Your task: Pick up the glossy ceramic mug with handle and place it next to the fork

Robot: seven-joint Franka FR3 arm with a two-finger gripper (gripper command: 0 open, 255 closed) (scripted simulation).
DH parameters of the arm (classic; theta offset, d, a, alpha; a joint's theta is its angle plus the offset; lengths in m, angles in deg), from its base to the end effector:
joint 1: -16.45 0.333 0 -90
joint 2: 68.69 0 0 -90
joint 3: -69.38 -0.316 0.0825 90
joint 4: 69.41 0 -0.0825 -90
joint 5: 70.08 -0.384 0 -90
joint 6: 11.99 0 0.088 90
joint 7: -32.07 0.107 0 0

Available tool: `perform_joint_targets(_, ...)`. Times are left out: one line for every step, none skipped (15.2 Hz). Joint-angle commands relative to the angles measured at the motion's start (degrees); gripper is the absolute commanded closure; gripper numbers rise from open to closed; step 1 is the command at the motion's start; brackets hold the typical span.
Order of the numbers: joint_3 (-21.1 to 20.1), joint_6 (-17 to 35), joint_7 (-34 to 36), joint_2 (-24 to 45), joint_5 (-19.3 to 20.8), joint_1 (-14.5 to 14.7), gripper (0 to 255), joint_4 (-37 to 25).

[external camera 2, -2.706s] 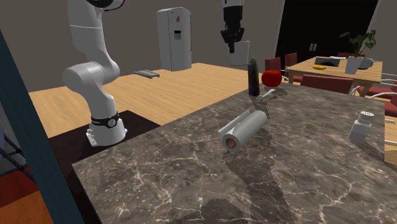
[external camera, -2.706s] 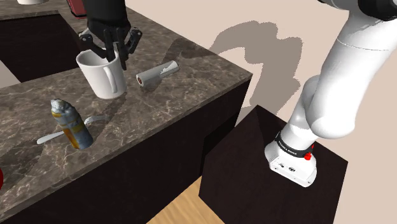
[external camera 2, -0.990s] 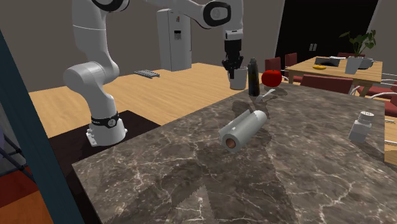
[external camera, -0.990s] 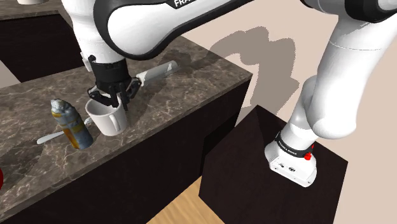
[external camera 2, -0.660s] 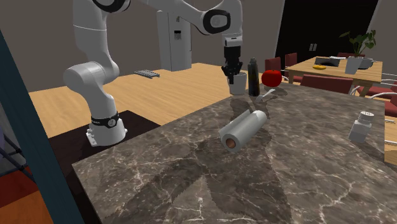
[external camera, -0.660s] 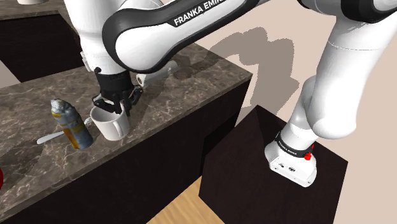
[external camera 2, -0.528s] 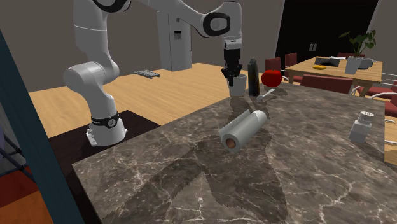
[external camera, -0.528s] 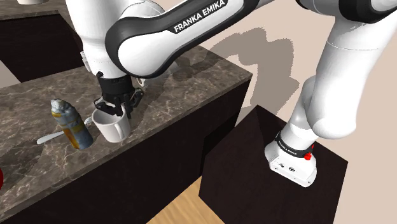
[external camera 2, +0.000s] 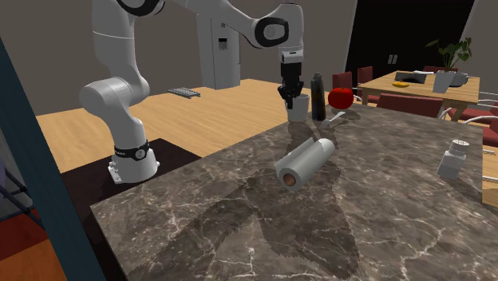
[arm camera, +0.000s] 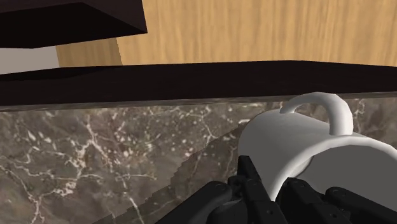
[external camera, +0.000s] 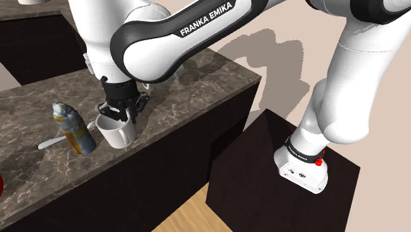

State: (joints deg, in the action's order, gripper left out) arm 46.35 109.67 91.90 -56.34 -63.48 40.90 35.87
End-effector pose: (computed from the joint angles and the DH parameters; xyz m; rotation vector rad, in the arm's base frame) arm 0.4329 0.4449 0.4284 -3.0671 0.2635 -0.1028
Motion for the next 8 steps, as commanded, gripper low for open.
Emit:
perform_joint_targets(0.0,0.0,0.0,0.0,0.0,0.0,0,0.0)
perform_joint_targets(0.0,0.0,0.0,0.0,0.0,0.0,0,0.0)
perform_joint_targets(0.0,0.0,0.0,0.0,0.0,0.0,0,0.0)
perform_joint_targets(0.0,0.0,0.0,0.0,0.0,0.0,0,0.0)
perform_joint_targets(0.0,0.0,0.0,0.0,0.0,0.0,0,0.0)
perform_joint_targets(0.0,0.0,0.0,0.0,0.0,0.0,0,0.0)
perform_joint_targets(-0.1,-1.7,-0.3,-0.8,-0.4,-0.1,0,-0.9)
perform_joint_targets(-0.2,-3.3,-0.6,-1.6,-0.9,-0.2,0,-1.9)
